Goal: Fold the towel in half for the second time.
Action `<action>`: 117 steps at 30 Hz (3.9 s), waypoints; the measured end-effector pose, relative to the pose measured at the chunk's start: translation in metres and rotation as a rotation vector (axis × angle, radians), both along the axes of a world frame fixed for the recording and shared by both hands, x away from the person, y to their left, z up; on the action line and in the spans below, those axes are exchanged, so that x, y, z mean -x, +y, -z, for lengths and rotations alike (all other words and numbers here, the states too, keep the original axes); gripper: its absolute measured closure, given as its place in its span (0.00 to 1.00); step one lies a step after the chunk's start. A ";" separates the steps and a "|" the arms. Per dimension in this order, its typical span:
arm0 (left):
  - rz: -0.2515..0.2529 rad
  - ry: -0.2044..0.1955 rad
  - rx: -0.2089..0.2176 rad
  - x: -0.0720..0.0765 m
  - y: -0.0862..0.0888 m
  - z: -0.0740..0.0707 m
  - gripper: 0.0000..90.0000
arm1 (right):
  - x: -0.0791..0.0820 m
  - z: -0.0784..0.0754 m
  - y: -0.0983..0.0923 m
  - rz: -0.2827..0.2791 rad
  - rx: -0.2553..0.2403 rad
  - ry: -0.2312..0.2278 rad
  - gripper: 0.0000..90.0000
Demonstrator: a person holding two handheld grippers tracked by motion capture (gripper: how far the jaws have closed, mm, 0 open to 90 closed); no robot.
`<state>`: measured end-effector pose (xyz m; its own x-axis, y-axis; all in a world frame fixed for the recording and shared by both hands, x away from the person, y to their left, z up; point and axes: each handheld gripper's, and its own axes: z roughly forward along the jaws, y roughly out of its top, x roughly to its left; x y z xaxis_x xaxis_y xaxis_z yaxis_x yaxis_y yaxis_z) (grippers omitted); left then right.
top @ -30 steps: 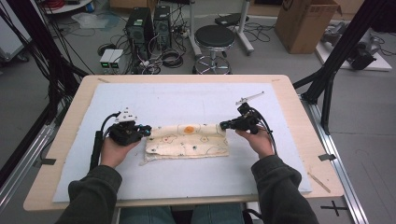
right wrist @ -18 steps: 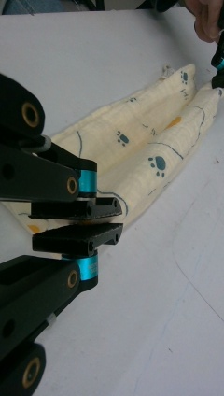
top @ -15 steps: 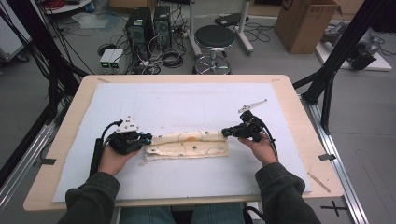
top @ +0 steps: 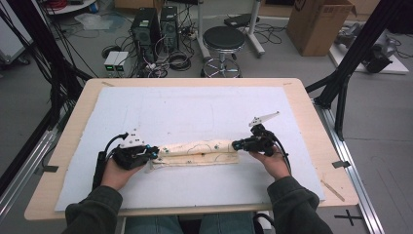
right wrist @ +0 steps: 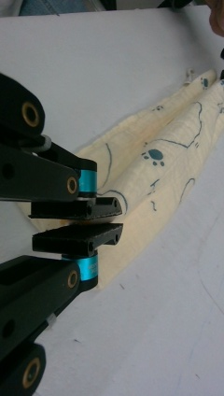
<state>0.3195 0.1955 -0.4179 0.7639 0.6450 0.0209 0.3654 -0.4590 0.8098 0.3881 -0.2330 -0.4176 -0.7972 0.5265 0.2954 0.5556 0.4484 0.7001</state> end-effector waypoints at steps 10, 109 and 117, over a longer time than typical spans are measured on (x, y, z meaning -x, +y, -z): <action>0.047 -0.004 -0.069 0.008 -0.005 0.003 0.92 | 0.013 0.012 -0.001 -0.015 0.025 0.013 0.94; 0.042 0.087 -0.092 -0.009 -0.035 0.015 0.89 | 0.013 0.015 0.091 -0.212 0.090 0.079 0.99; 0.019 0.077 -0.108 -0.005 -0.021 0.014 0.81 | 0.018 0.014 0.087 -0.210 0.075 0.041 0.95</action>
